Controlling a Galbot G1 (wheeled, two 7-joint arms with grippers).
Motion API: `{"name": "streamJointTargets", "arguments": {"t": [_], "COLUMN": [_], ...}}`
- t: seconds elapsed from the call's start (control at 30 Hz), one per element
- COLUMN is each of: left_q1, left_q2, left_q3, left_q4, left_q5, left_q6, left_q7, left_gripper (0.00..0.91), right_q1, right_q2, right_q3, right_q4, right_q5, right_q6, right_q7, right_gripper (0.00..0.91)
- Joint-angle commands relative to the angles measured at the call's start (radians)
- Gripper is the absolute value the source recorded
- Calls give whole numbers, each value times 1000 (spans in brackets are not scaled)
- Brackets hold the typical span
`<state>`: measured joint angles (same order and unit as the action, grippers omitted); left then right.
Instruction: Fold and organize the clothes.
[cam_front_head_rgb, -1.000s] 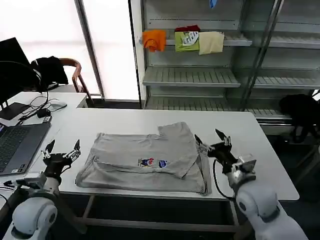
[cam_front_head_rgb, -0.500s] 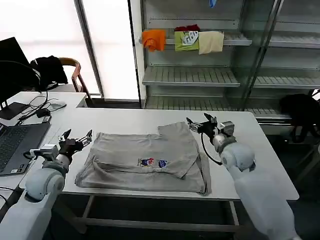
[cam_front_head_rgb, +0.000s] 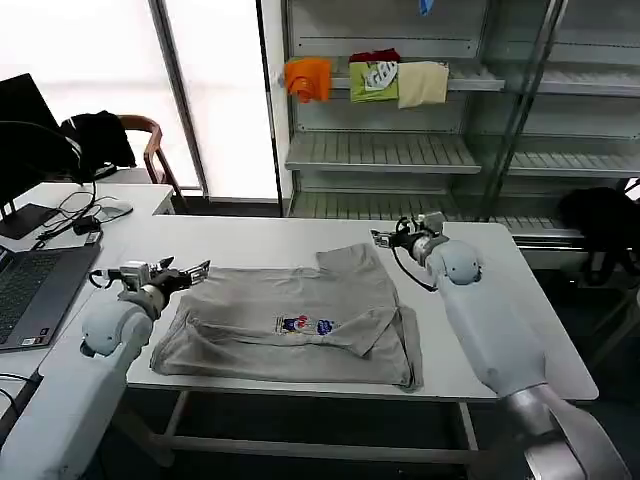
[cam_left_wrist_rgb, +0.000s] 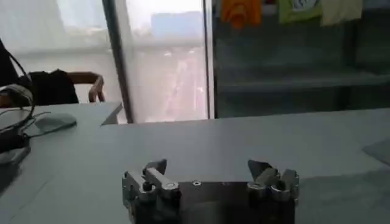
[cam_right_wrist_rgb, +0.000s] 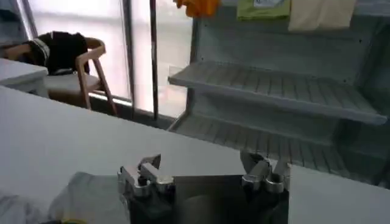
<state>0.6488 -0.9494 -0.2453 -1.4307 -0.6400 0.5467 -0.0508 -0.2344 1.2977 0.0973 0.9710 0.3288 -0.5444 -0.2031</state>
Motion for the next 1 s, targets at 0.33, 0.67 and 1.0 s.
{"name": "streamJointTargets", "arguments": {"t": [0.33,0.67,1.0], "left_q1": [-209,-200,-190], "left_q2": [-30,-56,-69], "left_q3": [94,78,69], "left_q4": [322,348,363], "left_q5": [112,143,162], "left_q6": [36,35,34], "left_q7": [118,143,161], "left_gripper": [907,907,725], "right_q1": [82,76,49], "right_q2": [120,152,155], "right_q3": [9,14,12], "right_q4": [-269,-313,-307], "right_q5": [-110,-136,-136], "right_q6": [94,137,121], "right_q7": [-93,-96,-95], "right_gripper": [907,907,786]}}
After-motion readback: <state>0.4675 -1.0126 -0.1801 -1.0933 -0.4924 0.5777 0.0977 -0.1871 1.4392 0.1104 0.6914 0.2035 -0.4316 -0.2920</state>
